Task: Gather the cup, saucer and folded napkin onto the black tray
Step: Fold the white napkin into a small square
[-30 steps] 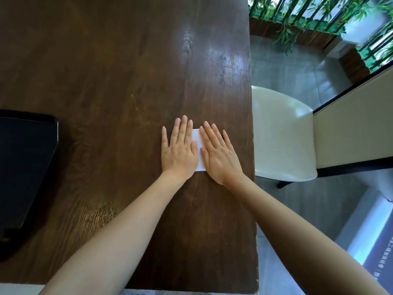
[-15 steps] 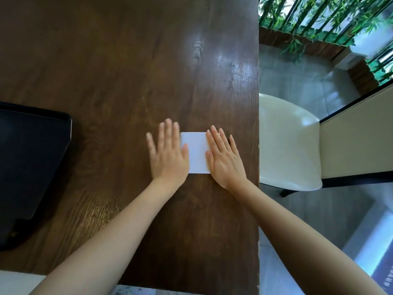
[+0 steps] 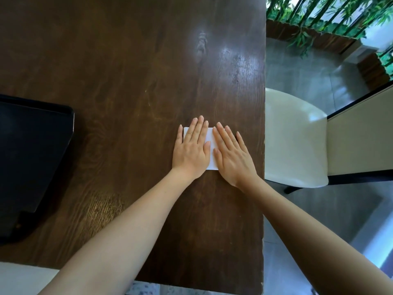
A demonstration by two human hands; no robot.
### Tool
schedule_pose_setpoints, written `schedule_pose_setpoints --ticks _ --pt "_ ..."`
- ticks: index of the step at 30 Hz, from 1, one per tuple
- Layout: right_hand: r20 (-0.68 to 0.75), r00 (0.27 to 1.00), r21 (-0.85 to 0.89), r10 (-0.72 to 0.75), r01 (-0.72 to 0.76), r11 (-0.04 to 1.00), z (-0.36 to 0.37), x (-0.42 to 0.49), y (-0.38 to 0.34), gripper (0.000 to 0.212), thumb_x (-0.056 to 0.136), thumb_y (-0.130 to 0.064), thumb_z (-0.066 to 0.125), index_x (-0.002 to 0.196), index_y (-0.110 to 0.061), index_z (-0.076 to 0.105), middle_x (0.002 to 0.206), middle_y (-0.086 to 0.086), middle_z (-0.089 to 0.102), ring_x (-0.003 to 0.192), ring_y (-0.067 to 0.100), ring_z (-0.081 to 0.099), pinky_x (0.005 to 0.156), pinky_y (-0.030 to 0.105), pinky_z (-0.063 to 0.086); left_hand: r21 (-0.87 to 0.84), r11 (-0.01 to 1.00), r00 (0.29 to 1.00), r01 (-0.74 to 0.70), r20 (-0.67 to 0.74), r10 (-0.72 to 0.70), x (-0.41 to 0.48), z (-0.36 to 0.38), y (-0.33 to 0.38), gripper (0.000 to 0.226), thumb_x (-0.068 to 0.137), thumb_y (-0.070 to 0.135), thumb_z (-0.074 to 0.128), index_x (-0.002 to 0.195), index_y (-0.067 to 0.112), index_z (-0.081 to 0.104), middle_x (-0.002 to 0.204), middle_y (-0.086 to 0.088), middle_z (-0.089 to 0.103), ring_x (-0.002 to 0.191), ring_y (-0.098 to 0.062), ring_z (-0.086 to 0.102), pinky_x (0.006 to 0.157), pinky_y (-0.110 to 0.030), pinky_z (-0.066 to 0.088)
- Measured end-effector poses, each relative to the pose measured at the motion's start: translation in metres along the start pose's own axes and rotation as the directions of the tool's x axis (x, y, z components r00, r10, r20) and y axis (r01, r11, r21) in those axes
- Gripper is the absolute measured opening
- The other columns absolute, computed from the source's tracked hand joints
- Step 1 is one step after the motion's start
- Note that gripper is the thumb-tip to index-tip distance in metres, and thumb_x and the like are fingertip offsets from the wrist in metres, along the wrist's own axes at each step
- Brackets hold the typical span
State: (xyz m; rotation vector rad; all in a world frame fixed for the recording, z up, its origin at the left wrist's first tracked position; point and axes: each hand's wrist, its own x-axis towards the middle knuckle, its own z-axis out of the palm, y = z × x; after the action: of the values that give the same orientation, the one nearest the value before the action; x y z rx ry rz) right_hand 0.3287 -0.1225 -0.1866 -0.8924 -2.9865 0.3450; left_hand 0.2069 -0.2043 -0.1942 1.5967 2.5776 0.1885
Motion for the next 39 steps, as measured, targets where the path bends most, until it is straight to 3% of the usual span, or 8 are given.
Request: schedule_pose_setpoints --ticks 10,15,19,24,26,31,35,39 --pt "-0.004 1.000 -0.003 0.023 -0.023 1.000 0.001 -0.003 -0.001 0.053 0.100 -0.035 0.016 0.150 -0.021 0.003 0.160 -0.004 0.000 0.147 0.014 -0.004 0.120 0.036 -0.005 0.031 0.999 0.999 0.020 0.044 -0.021 -0.018 -0.005 -0.019 0.065 0.093 0.050 0.001 0.147 0.014 -0.008 0.159 -0.004 -0.004 0.145 -0.017 -0.004 0.117 -0.042 -0.005" --pt "0.010 0.999 -0.023 0.034 -0.034 0.999 0.000 -0.003 -0.002 0.054 0.100 -0.038 0.012 0.150 -0.022 -0.001 0.160 -0.004 -0.003 0.147 0.013 -0.006 0.119 0.036 -0.008 -0.189 0.950 0.965 0.249 0.132 -0.226 -0.027 -0.024 -0.030 0.073 0.094 0.049 0.032 0.148 0.015 -0.003 0.159 -0.005 0.004 0.146 -0.021 0.003 0.115 -0.039 -0.006" --pt "0.019 1.000 -0.013 0.022 -0.022 1.000 -0.001 -0.003 -0.002 0.055 0.099 -0.039 0.011 0.150 -0.021 -0.002 0.160 -0.003 -0.003 0.147 0.014 -0.005 0.119 0.036 -0.007 -0.728 0.481 0.849 0.489 0.269 -0.455 -0.011 -0.050 -0.018 0.072 0.087 0.023 0.057 0.146 0.021 0.016 0.145 -0.004 0.042 0.127 -0.023 0.046 0.094 -0.035 0.047" --pt "0.036 0.999 -0.010 0.021 -0.020 1.000 -0.001 -0.001 -0.001 0.056 0.099 -0.040 0.008 0.149 -0.021 -0.006 0.160 -0.003 -0.007 0.147 0.014 -0.007 0.120 0.038 -0.007 -0.783 -0.049 0.669 0.620 0.560 -0.489 0.007 -0.064 -0.021 0.047 0.082 0.010 0.058 0.127 0.009 0.046 0.118 -0.011 0.055 0.101 -0.024 0.058 0.085 -0.035 0.051" --pt "0.033 0.999 -0.011 0.025 -0.024 1.000 -0.001 -0.001 -0.001 0.056 0.098 -0.041 0.008 0.149 -0.022 -0.006 0.160 -0.003 -0.007 0.147 0.013 -0.006 0.120 0.039 -0.007 -0.759 -0.010 0.691 0.651 0.598 -0.407 0.008 -0.065 -0.019 0.024 0.085 0.013 0.059 0.106 0.003 0.057 0.108 -0.012 0.061 0.095 -0.024 0.061 0.085 -0.036 0.050" --pt "0.021 1.000 0.023 0.021 -0.021 1.000 0.001 0.000 0.001 0.056 0.098 -0.041 0.011 0.150 -0.023 -0.003 0.160 -0.006 -0.005 0.147 0.011 -0.006 0.119 0.039 -0.008 -0.739 0.435 0.855 0.514 0.404 -0.324 -0.004 -0.060 0.002 0.027 0.086 0.015 0.056 0.112 0.010 0.051 0.106 -0.006 0.059 0.092 -0.021 0.057 0.071 -0.031 0.050" --pt "0.012 0.998 0.319 0.069 -0.069 0.945 -0.013 0.005 0.002 0.059 0.097 -0.037 0.037 0.149 -0.021 0.014 0.158 -0.005 0.016 0.145 0.012 0.015 0.118 0.037 0.011 -0.805 0.416 0.897 0.423 0.308 -0.317 -0.010 -0.066 0.002 0.021 0.089 0.010 0.052 0.109 0.013 0.052 0.107 -0.006 0.059 0.088 -0.016 0.055 0.058 -0.020 0.044" --pt "0.116 0.984 0.781 0.132 -0.172 0.600 -0.063 0.019 0.000 0.054 0.090 -0.022 0.060 0.139 -0.019 0.037 0.135 0.000 0.048 0.110 0.004 0.054 0.097 0.026 0.046 -0.866 0.384 0.945 0.320 0.262 -0.196 -0.002 -0.106 -0.011 0.026 0.090 0.013 0.056 0.116 0.016 0.051 0.108 0.000 0.057 0.091 -0.012 0.057 0.065 -0.020 0.050"
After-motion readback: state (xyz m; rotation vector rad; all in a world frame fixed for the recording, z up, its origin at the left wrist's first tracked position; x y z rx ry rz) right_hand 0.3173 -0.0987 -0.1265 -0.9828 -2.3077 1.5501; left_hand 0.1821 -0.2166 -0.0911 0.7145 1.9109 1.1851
